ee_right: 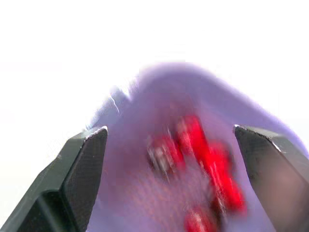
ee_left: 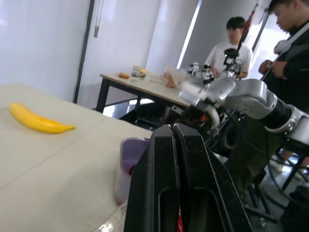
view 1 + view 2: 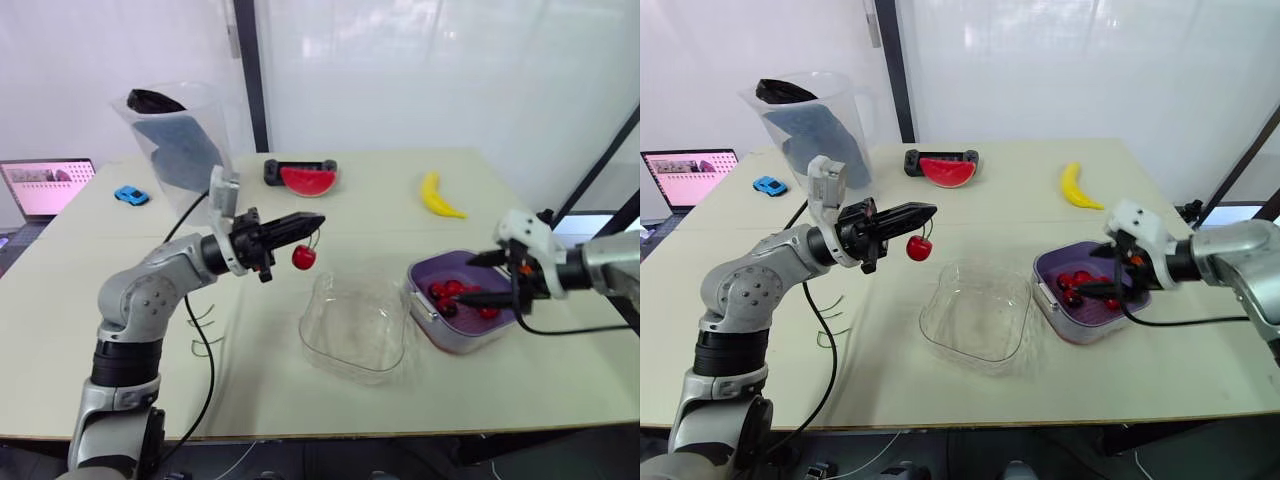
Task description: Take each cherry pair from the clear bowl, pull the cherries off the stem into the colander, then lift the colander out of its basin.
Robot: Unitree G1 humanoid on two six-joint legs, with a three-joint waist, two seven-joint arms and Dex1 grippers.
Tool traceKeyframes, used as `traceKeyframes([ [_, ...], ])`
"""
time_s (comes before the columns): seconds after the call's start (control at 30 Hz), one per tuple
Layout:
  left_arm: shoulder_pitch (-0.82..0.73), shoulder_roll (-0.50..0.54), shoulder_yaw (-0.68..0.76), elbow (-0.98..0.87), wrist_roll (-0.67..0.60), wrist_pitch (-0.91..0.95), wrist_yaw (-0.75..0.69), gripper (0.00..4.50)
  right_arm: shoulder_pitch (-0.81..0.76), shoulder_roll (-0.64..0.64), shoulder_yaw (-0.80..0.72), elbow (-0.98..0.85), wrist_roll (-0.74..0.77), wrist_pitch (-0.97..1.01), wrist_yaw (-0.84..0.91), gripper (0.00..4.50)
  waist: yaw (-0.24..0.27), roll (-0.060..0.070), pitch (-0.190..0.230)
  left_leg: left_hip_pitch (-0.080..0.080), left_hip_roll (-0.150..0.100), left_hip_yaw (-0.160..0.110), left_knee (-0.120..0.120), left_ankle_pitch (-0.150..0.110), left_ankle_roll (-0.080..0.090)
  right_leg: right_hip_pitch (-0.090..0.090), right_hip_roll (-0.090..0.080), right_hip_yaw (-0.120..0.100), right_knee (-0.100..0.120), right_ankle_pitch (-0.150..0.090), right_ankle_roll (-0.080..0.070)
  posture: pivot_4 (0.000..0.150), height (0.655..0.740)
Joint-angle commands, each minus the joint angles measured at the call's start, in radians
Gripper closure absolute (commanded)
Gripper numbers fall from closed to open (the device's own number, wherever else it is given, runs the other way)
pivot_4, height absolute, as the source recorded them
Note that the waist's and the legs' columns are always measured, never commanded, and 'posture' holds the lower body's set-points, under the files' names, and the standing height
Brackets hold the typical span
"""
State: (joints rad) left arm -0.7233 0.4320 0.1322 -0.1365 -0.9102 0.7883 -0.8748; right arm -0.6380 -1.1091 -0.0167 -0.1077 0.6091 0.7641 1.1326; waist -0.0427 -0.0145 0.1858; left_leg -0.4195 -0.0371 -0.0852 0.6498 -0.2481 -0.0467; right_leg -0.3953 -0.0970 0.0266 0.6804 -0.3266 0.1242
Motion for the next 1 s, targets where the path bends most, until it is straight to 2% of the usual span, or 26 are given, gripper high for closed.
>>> traceKeyframes([
  [0.03, -0.026, 0.004, 0.01, -0.053, -0.027, 0.003, 0.01, 4.5, -0.067, 0.093, -0.086, -0.136, 0.174, 0.108, -0.055, 0.05, 0.001, 0.0, 0.0, 0.0, 0.0, -0.001, 0.0, 0.0, 0.0, 0.0, 0.0, 0.0, 0.0, 0.0, 0.0, 0.15, 0.74],
  [0.2, -0.028, -0.011, 0.011, -0.068, -0.046, 0.012, 0.037, 4.5, -0.089, 0.327, -0.068, -0.221, 0.243, 0.173, -0.253, 0.05, 0.012, -0.001, 0.0, 0.0, 0.0, -0.002, 0.001, 0.0, 0.0, 0.002, -0.001, -0.002, 0.0, 0.0, 0.0, 0.15, 0.74],
  [0.33, -0.031, -0.016, 0.01, -0.074, -0.055, 0.017, 0.05, 4.5, -0.112, 0.546, -0.068, -0.217, 0.293, 0.209, -0.431, 0.05, 0.022, -0.001, 0.0, 0.0, 0.0, -0.002, 0.002, 0.001, -0.001, 0.001, -0.001, -0.001, 0.0, 0.0, 0.0, 0.15, 0.74],
  [0.47, -0.034, -0.013, 0.007, -0.071, -0.058, 0.015, 0.052, 4.5, -0.126, 0.688, -0.059, -0.217, 0.333, 0.234, -0.535, 0.05, 0.022, -0.001, 0.0, -0.001, -0.001, -0.002, 0.001, 0.004, -0.006, 0.0, -0.001, -0.001, 0.001, 0.0, 0.0, 0.15, 0.74],
  [0.73, -0.033, -0.014, 0.006, -0.071, -0.056, 0.012, 0.057, 4.5, -0.135, 0.753, -0.026, -0.211, 0.358, 0.281, -0.582, 0.05, 0.021, -0.001, 0.0, -0.001, -0.002, -0.002, 0.001, 0.003, -0.005, 0.0, -0.001, -0.001, 0.001, 0.0, 0.0, 0.15, 0.74],
  [0.83, -0.033, -0.017, 0.005, -0.072, -0.055, 0.009, 0.06, 4.5, -0.14, 0.773, -0.033, -0.203, 0.362, 0.275, -0.601, 0.89, 0.019, -0.001, 0.0, -0.001, -0.002, -0.002, 0.001, 0.002, -0.004, -0.001, -0.001, -0.001, 0.001, 0.0, 0.0, 0.15, 0.74],
  [0.9, -0.033, -0.019, 0.004, -0.071, -0.054, 0.008, 0.062, 4.5, -0.141, 0.772, -0.032, -0.203, 0.359, 0.274, -0.6, 1.7, 0.017, -0.001, 0.0, -0.001, -0.001, -0.002, 0.001, 0.002, -0.004, -0.001, -0.001, -0.001, 0.002, 0.0, 0.0, 0.15, 0.74],
  [1.0, -0.029, -0.02, 0.005, -0.074, -0.054, 0.008, 0.066, 4.5, -0.14, 0.777, -0.03, -0.202, 0.358, 0.273, -0.606, 1.7, 0.012, -0.001, 0.0, -0.001, -0.001, -0.002, 0.0, 0.002, -0.004, -0.001, -0.001, -0.001, 0.002, 0.0, 0.0, 0.15, 0.74],
])
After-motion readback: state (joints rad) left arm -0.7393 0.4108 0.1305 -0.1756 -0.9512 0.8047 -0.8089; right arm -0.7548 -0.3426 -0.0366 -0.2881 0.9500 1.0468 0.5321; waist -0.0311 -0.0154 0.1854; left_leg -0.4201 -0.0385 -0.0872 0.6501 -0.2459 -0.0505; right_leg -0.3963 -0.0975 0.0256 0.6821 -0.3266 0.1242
